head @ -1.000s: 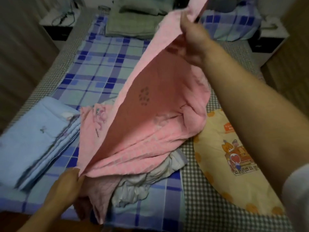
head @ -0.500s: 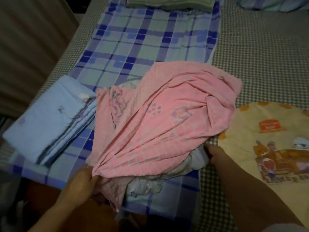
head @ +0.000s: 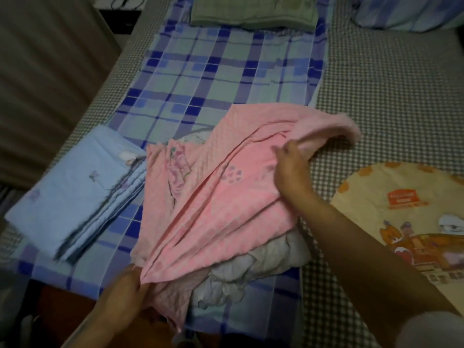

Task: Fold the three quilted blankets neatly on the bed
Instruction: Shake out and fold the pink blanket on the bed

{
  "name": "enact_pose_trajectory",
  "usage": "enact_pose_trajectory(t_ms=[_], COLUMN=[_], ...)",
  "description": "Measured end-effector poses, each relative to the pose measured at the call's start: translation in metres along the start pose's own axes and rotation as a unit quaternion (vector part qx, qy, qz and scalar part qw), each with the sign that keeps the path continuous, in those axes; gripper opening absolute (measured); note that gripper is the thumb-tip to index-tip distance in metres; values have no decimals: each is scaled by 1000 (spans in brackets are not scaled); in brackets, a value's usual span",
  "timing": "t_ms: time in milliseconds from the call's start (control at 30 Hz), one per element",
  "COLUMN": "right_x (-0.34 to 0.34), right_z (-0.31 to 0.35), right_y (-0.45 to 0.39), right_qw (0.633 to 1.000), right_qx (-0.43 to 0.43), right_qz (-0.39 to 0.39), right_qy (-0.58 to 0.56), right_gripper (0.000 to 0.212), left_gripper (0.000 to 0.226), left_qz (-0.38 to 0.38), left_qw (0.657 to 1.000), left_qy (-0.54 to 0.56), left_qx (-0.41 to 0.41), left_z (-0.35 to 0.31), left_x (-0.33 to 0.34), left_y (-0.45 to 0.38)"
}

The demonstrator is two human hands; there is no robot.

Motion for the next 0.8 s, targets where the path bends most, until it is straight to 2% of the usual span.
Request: enact_pose_trajectory(t_ms=[33,67,100,133,167,200,233,267,300,333,400,433,533,567,600,633,667,700,733,767,800], right_x=[19,35,47,51,57,56,55,52,53,53,58,57,54,55,58,61,64,59,46,32,16], right_z=[3,-1,-9,-15,-29,-38,-51,-65,-79,-88,-90,-83,-58,-53,-49,-48,-51,-54,-53,-51,-49], right_y=[14,31,50,68,80,89,90,94,95,96,97,96,82,78,74,70,64,58,50,40,29], right_qw=[986,956,937,926,922,919,913,885,845,812,769,756,752,731,695,636,575,545,547,586,654], right_qx=[-95,-141,-105,-13,94,189,275,365,449,503,532,526,512,528,544,557,560,573,584,583,566], right_qz=[120,236,327,377,351,265,150,71,36,44,135,166,145,160,193,227,234,202,162,112,53], right_qy=[73,99,59,-32,-136,-223,-261,-280,-287,-293,-326,-352,-388,-402,-429,-484,-548,-578,-577,-552,-500], right_gripper=[37,40,43,43,42,39,36,34,31,28,19,23,48,59,68,68,57,44,39,40,40], left_gripper=[19,17,13,11,11,12,13,11,10,12,15,15,19,20,20,19,18,17,17,17,17], left_qz=[9,13,12,13,11,11,10,14,19,24,23,21,19,18,17,11,7,4,0,-6,-11], left_qw=[1000,1000,1000,1000,1000,1000,1000,1000,1000,999,999,999,999,999,999,999,999,999,999,1000,1000], left_qy=[-1,-3,1,2,7,9,11,7,0,-2,-6,-6,-5,-6,-5,-3,0,3,7,8,5], left_qx=[-8,-15,-20,-21,-18,-20,-19,-19,-20,-28,-34,-37,-40,-39,-40,-37,-34,-35,-33,-28,-23], left_z=[8,14,18,18,17,15,14,14,18,21,25,25,24,24,24,23,21,20,17,14,12], left_x=[2,3,3,4,4,5,6,8,12,15,17,18,16,15,13,10,7,4,0,-3,-6], left_y=[1,1,0,0,0,-1,-1,0,0,0,-1,-2,-4,-3,-3,-3,-3,-3,-4,-3,-3])
Point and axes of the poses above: each hand's wrist, its own y-axis away from the middle knuckle, its own x-axis out of the palm, z = x × y, the point moved 2 cm from there along -y, towards the middle knuckle, and after that the axes turned 13 degrees about x, right-handed, at the moved point
